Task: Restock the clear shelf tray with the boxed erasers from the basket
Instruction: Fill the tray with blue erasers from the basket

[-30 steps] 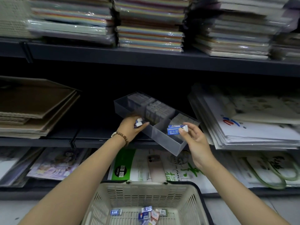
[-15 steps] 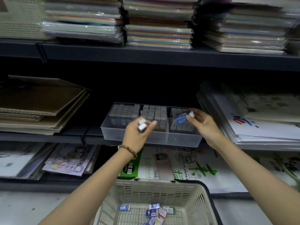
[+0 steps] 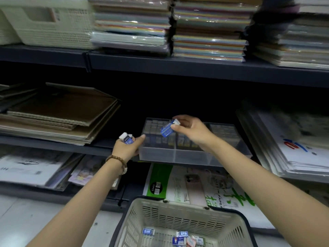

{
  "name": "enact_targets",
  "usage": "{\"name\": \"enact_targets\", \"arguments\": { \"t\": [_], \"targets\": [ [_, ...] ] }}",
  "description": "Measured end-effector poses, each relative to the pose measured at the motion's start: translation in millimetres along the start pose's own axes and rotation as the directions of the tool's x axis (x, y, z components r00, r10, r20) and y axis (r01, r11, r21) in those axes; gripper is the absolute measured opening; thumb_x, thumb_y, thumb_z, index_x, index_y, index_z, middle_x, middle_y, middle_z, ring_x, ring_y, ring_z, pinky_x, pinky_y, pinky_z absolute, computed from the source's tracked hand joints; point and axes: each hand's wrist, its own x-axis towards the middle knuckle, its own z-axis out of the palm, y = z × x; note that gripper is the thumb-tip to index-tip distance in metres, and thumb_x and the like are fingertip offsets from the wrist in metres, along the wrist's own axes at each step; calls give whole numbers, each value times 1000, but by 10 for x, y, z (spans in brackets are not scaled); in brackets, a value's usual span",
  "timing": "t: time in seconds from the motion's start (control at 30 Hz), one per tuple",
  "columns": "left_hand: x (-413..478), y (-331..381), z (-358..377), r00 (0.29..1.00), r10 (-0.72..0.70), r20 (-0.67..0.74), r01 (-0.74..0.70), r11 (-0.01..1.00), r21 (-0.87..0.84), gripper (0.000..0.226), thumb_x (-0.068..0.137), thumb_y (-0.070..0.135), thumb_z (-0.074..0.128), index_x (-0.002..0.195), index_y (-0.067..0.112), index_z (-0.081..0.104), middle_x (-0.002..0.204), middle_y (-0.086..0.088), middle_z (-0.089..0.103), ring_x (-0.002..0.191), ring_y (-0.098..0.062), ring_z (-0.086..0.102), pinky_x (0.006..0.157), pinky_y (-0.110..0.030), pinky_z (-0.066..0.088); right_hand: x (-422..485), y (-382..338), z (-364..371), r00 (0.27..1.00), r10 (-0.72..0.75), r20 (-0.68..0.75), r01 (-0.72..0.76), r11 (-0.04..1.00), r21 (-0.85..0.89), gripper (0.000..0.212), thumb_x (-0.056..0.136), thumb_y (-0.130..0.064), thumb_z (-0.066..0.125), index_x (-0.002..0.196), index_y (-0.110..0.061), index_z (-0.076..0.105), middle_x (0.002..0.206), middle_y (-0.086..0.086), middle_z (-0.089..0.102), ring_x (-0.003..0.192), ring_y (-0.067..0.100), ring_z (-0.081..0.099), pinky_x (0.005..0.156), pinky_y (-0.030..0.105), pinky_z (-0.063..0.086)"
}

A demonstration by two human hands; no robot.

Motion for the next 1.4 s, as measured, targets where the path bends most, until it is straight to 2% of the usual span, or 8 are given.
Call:
{"name": "enact_targets", "arguments": {
  "t": [0.1, 0.2, 0.63, 0.77, 0.9, 1.1, 1.2, 1.4],
  "targets": [
    [-9, 24, -75, 980, -121, 160, 151, 971, -187, 11, 90, 23, 59, 84, 14, 59, 86, -1, 69, 78, -10, 67, 68, -27, 57, 238, 15, 189, 989, 48, 143, -27, 990, -141, 41, 85, -8, 65, 122, 2, 52, 116, 15, 60, 106, 21, 57, 87, 25, 46],
    [25, 1, -126, 967, -134, 216, 183, 957, -226, 11, 92, 25, 55, 95, 15, 59, 84, 2, 72, 80, -9, 69, 63, -25, 57, 362, 63, 398, 975, 42, 216, 26, 953, -302, 50, 83, -11, 69, 128, 0, 50, 117, 14, 57, 102, 20, 54, 79, 15, 43],
    [172, -53, -253, 956, -164, 245, 201, 970, -136, 24, 86, 39, 61, 94, 16, 63, 87, 2, 73, 76, -9, 70, 57, -23, 56, 370, 212, 724, 977, -181, 115, 212, 743, -635, 45, 77, -31, 76, 114, -16, 56, 99, 3, 61, 83, 17, 56, 70, 31, 46],
    [233, -40, -351, 972, -175, 154, 171, 985, 39, 37, 81, 49, 63, 71, 15, 55, 63, 3, 57, 49, -5, 55, 41, -16, 43, 326, 246, 716, 996, -27, 87, 66, 871, -487, 30, 79, -29, 74, 95, -16, 53, 76, 4, 67, 66, 13, 63, 62, 28, 51],
    [245, 16, -454, 947, -207, 246, 229, 972, -61, 19, 89, 32, 59, 83, 13, 56, 78, -1, 56, 62, -8, 59, 46, -16, 48, 295, 238, 685, 994, 30, 109, 10, 936, -351, 21, 85, -24, 68, 95, -14, 53, 83, 11, 70, 66, 3, 63, 61, 12, 51],
    [163, 203, -597, 924, -70, 375, 93, 995, -43, 16, 94, 29, 51, 90, 14, 54, 74, 3, 55, 52, -5, 55, 43, -16, 44, 300, 70, 599, 997, 43, 63, -18, 933, -361, 13, 91, -26, 59, 97, -16, 54, 90, 16, 69, 71, 19, 64, 62, 27, 52],
    [77, 286, -544, 878, -20, 478, -5, 999, 51, 15, 95, 28, 50, 86, 16, 48, 68, 6, 52, 46, -4, 46, 40, -15, 36, 297, -90, 547, 999, 4, 47, 7, 969, -246, 19, 93, -21, 55, 108, -10, 57, 102, 17, 66, 73, 14, 62, 57, 16, 50],
    [-58, 334, -286, 802, -5, 597, -124, 977, 175, 20, 93, 22, 55, 97, 23, 36, 64, 8, 52, 44, 2, 41, 42, -13, 33, 191, -408, 569, 945, 15, 328, 23, 993, -111, 27, 91, -29, 56, 117, -22, 64, 82, -18, 65, 74, -2, 57, 62, 13, 46]
  ]
}}
